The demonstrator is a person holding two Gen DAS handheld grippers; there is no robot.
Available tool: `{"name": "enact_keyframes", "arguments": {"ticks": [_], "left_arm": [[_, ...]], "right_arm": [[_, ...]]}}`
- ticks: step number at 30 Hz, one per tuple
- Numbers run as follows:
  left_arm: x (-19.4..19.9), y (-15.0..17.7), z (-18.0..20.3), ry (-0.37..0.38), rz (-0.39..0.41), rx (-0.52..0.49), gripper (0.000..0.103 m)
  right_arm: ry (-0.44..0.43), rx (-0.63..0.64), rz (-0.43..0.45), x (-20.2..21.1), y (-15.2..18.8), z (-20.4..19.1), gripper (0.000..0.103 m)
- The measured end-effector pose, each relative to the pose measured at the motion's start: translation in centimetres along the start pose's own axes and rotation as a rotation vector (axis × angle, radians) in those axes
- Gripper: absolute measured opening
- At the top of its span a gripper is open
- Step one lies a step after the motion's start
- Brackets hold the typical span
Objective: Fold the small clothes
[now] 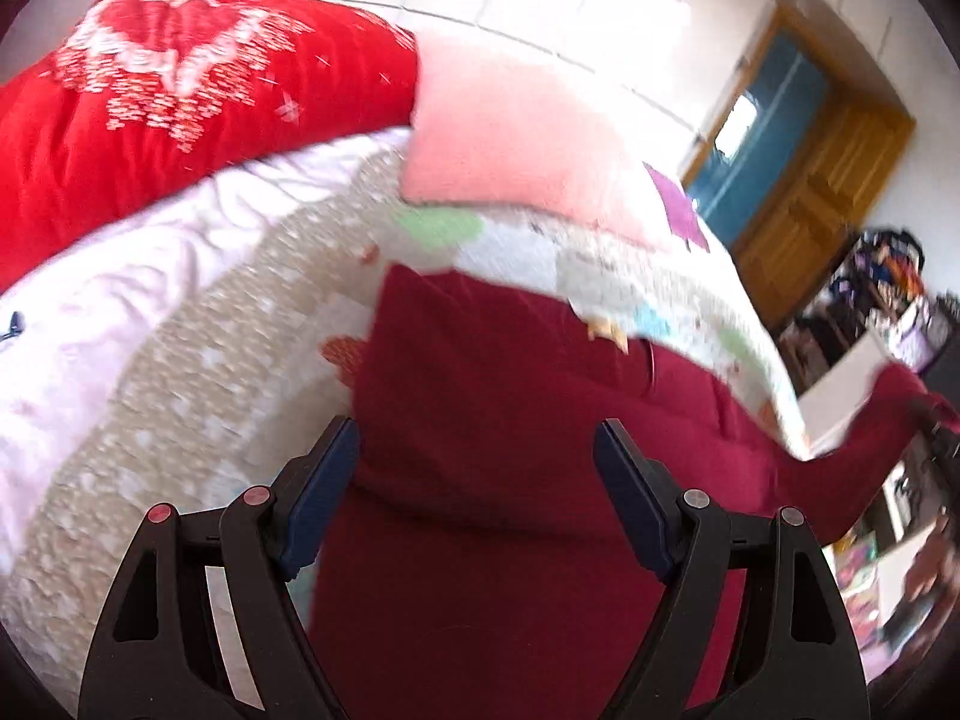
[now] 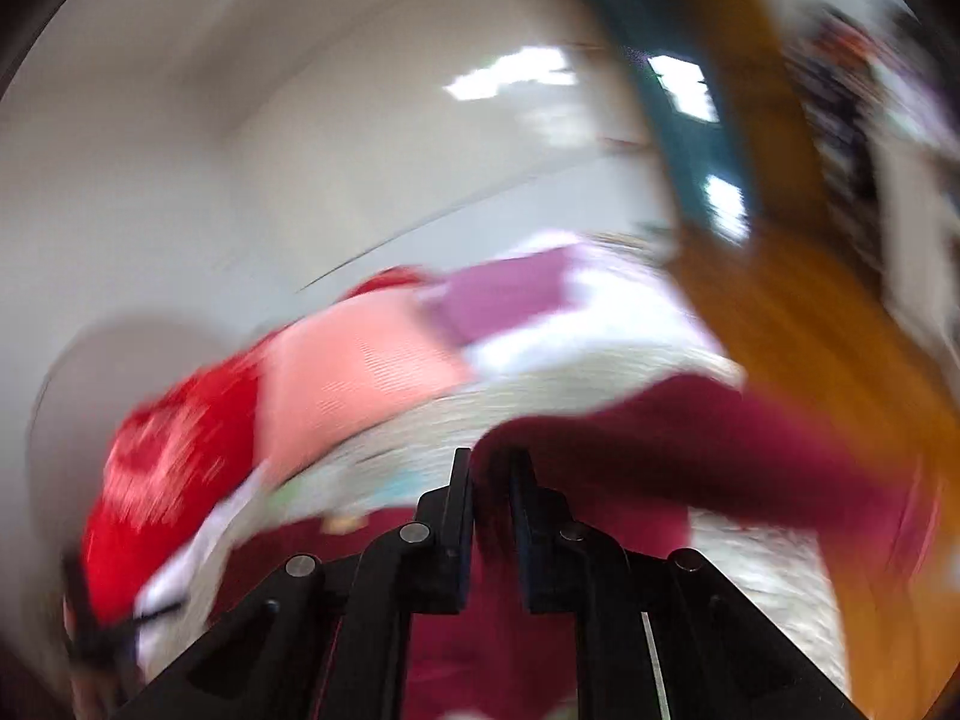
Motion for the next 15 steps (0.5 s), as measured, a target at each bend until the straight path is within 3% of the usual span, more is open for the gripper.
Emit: {"name": "enact_keyframes", "arguments": {"ticks": [2, 4, 6, 7, 8, 11, 15], "left_arm": [[0.5, -0.1, -0.8, -0.001, 0.009, 0.021, 0.08], [0.5, 0.1, -1.4, -0.011, -0.004, 0.024, 0.08], [0.4, 0.7, -1.9, -0.013, -0.023, 0.028, 0.08], [0.4, 0.8, -2.1, -0.011, -0.033, 0.026, 0.08], [0.4, 1.0, -2.2, -0.009, -0.039, 0.018, 0.081], [0.1, 1.0, -2.3, -0.009, -0.035, -0.008, 0.081], [-1.0, 0.6, -1.4, 0.041, -0.045, 0.014, 0.081]], "right_arm": [[-0.059, 0.14, -0.072, -2.3, 1.8, -6.1, 0.011], [-0.126, 0.264, -0.166, -6.0, 5.7, -12.1, 0.011], [-0.135, 0.364, -0.352, -10.8, 11.4, -16.2, 0.027], [-0.124, 0.378, -0.424, -12.5, 13.5, -16.7, 0.047], [-0.128, 0.376, -0.485, -13.9, 15.7, -17.2, 0.049], [-0.148, 0.339, -0.477, -13.2, 17.5, -17.2, 0.049], [-0.139, 0.283, -0.421, -10.8, 15.1, -15.4, 0.05]]}}
Point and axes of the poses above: each gripper's, at about its wrist camera, not at the fingertips, and x roughly against the way its jaws point, z to its right, y to its underside, the point moved 3 cm from there along -x, roughly the way its jaws point
